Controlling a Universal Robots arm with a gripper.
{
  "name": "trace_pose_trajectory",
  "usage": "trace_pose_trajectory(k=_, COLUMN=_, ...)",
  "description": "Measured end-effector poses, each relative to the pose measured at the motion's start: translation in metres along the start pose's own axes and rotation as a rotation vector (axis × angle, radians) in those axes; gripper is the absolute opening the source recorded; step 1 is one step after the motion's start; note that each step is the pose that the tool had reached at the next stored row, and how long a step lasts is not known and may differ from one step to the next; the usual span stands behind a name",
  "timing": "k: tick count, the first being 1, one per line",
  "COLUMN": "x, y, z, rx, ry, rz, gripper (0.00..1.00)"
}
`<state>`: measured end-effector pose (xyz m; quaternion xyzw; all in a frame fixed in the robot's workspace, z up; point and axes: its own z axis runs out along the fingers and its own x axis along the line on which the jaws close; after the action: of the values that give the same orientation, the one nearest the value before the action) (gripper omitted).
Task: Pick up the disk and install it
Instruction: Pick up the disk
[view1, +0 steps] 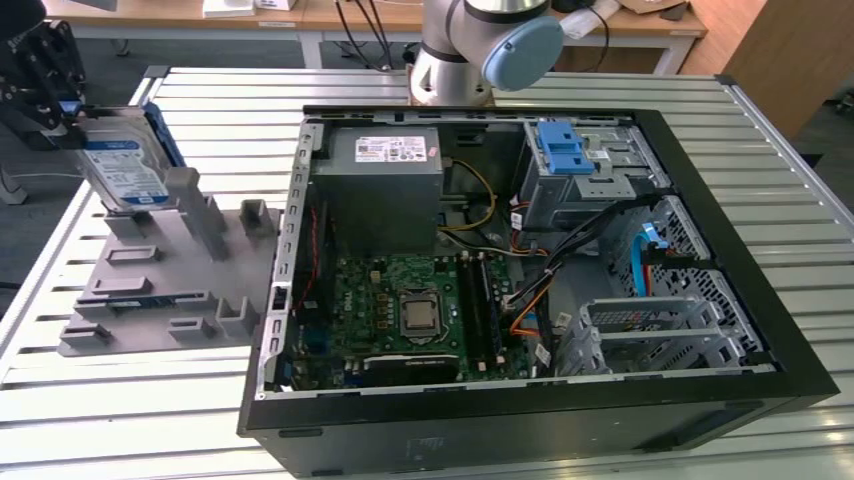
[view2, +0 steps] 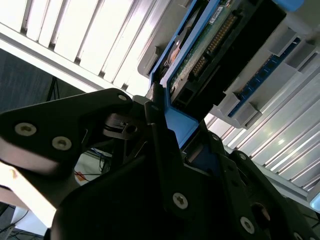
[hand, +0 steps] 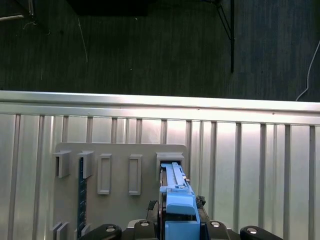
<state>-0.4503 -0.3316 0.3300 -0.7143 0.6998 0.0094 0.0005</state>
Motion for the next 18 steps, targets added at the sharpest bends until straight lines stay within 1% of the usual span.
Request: trace_pose_trajectory(k=18, x=-0.0001, y=0.0001, z=-0.0049, rx=0.0, ry=0.0, rz=0.0, gripper=0.36)
